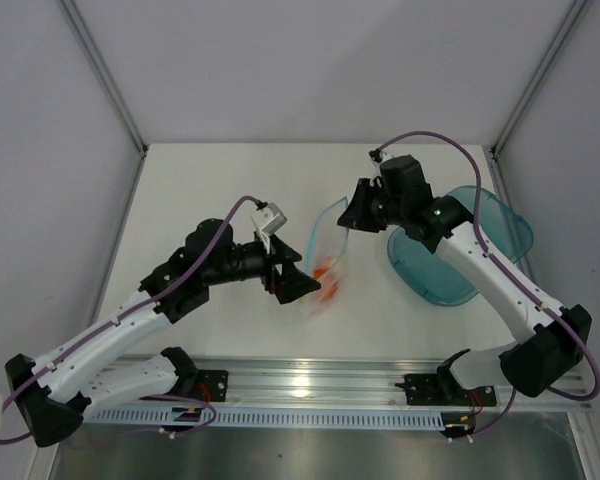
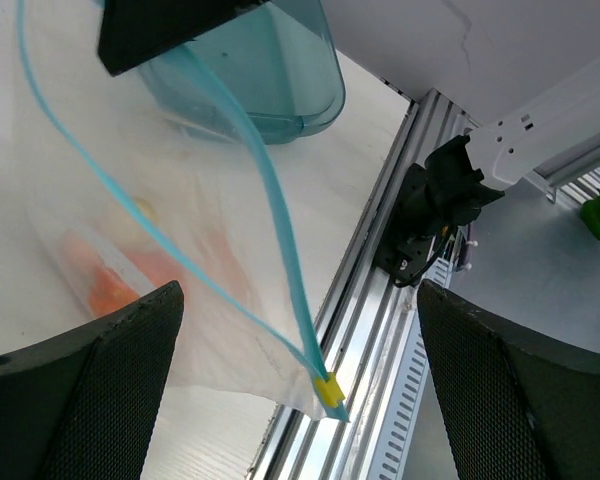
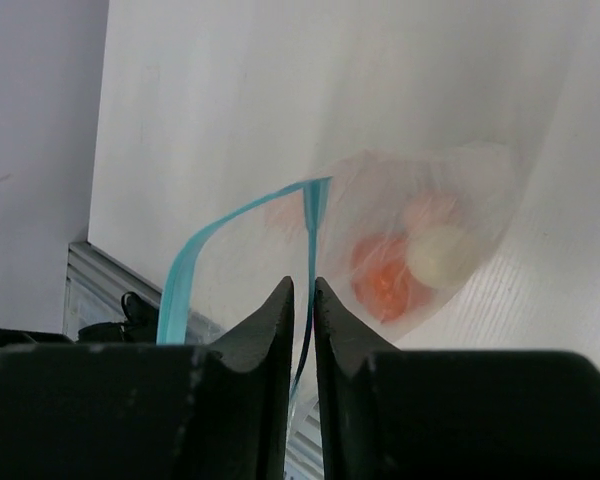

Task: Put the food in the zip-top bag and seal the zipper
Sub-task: Zip the zipper food storage bag at the center of the board.

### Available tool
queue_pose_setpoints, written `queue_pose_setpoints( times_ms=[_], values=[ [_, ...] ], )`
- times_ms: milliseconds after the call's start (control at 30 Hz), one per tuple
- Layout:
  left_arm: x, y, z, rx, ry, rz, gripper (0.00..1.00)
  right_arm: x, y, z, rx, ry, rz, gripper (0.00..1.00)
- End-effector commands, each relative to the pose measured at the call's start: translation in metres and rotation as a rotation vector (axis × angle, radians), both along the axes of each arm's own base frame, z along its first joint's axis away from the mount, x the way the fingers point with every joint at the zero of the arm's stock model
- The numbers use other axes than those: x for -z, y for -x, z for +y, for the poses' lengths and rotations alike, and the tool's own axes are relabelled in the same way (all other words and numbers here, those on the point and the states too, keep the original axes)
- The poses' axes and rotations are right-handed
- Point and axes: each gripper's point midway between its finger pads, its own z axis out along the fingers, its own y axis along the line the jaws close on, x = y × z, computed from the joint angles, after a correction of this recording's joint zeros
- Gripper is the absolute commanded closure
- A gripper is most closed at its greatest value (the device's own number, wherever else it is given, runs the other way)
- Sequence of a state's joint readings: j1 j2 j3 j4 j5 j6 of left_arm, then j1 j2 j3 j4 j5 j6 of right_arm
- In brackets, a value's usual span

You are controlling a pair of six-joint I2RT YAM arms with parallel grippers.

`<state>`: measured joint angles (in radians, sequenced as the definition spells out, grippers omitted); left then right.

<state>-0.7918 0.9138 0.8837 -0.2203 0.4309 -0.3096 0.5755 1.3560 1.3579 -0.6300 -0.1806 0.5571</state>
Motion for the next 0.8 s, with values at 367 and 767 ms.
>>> queue_pose_setpoints(
  times_ms=[367, 767],
  values=[
    [0.025, -0.032, -0.007, -0.197, -0.216, 0.052, 0.02, -0.027, -0.023, 0.025, -0.012, -0.069, 0.003, 0.72],
    [0.011, -0.04, -0.041, -0.156, -0.162, 0.131, 0.48, -0.024, -0.023, 0.05, -0.098, -0.03, -0.009, 0.45]
  ],
)
